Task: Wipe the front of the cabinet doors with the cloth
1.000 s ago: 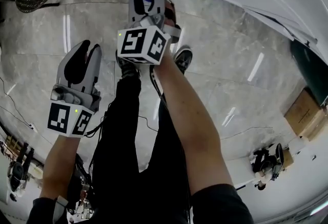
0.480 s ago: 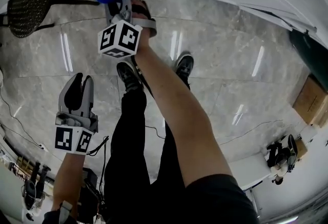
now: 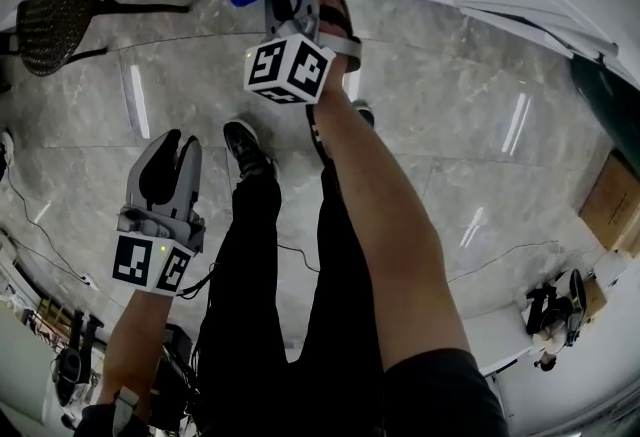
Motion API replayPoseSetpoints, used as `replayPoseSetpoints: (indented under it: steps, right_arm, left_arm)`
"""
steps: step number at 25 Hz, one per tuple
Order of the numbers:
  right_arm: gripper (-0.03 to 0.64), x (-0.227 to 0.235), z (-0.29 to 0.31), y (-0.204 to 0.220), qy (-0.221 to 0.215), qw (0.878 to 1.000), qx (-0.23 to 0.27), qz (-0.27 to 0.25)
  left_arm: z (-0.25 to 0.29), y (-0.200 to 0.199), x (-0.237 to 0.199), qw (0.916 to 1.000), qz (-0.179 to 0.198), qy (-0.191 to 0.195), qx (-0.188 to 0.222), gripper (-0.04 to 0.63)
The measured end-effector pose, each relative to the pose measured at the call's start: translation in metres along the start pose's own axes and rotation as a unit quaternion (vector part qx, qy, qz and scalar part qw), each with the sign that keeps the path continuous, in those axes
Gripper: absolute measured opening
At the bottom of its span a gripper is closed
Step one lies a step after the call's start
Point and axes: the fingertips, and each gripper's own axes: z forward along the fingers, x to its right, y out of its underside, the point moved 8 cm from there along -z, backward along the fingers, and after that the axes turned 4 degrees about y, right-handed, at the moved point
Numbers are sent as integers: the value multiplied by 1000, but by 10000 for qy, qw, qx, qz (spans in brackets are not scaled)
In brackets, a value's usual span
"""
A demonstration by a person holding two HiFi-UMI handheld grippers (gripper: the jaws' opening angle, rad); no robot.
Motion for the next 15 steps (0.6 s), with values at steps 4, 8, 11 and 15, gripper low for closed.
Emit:
replayPoseSetpoints:
  steps: [4, 8, 11, 15]
  right_arm:
    - [57, 38, -18, 41, 182, 9997, -144, 6]
    - [57, 66, -34, 79, 239, 9979, -390, 455]
    - [57, 78, -44, 102, 283, 9887, -646, 1325]
    - [57, 65, -51, 114, 151, 9731, -970, 2084]
  left_arm:
    - [19, 4, 28, 9996, 97, 179, -176, 104]
    - [39, -1, 55, 9990, 179, 347, -207, 104]
    - [46, -4, 70, 9989, 112, 418, -178, 104]
    - [42, -5, 70, 9986, 105, 486, -176, 104]
